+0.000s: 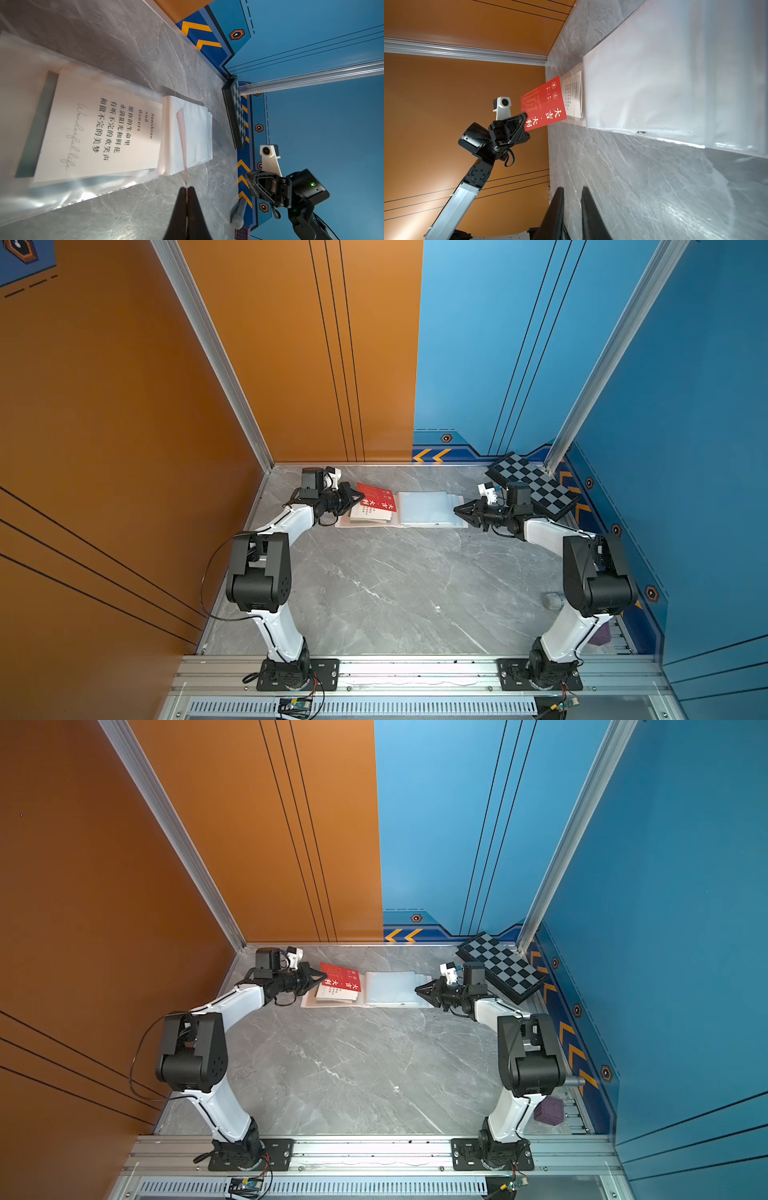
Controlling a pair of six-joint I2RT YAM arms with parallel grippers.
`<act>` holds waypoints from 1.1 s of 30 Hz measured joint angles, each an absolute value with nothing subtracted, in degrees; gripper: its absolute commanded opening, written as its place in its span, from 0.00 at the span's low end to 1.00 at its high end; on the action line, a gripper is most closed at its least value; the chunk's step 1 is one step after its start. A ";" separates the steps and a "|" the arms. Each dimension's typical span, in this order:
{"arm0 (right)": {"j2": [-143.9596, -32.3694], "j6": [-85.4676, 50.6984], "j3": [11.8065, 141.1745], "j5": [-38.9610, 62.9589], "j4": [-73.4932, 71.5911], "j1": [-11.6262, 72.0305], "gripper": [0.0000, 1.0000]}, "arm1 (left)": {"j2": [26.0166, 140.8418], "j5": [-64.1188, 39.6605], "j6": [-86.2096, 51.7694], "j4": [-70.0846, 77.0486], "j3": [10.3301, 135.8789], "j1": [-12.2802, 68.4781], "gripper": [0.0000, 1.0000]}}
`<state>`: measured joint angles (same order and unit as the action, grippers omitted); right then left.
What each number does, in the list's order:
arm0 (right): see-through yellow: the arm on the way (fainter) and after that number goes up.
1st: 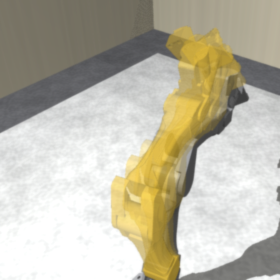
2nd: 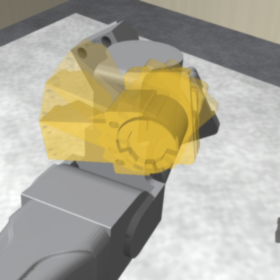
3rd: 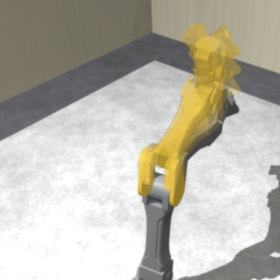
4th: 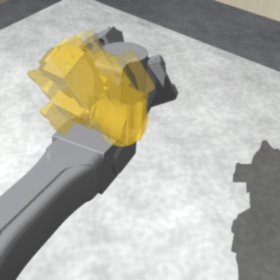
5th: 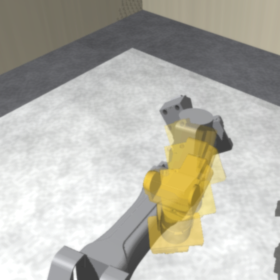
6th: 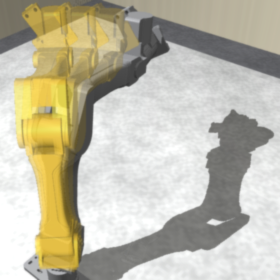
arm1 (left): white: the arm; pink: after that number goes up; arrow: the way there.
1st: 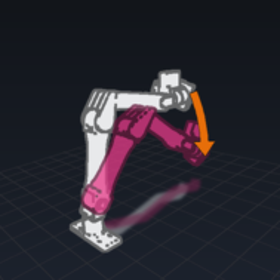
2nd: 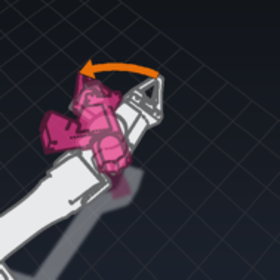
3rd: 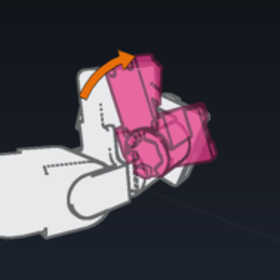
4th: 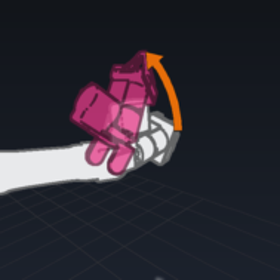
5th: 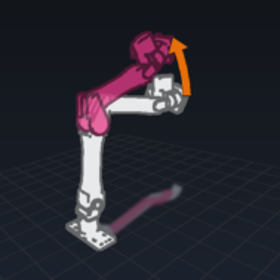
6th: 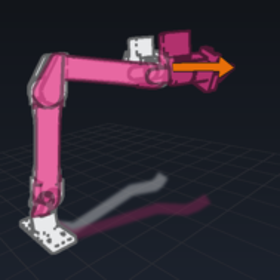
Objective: Place the photos into the photo albums
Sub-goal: Insert the photo into the photo album.
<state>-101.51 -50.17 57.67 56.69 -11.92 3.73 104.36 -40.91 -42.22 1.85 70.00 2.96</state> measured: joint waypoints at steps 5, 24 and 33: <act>-101.51 -49.54 57.04 56.71 -11.86 3.31 0.19 | 108.68 -40.49 -41.34 1.17 72.34 3.03 0.00; -101.51 -47.90 56.49 56.71 -10.39 2.57 0.19 | 113.30 -39.22 -39.44 -0.71 77.95 5.43 0.00; -101.54 -47.77 56.49 56.73 -9.93 1.85 0.19 | 113.27 -36.01 -35.81 -5.45 78.87 5.26 0.00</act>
<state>-101.54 -47.77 56.49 56.73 -9.93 1.85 113.27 -36.01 -35.81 -5.45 78.87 5.26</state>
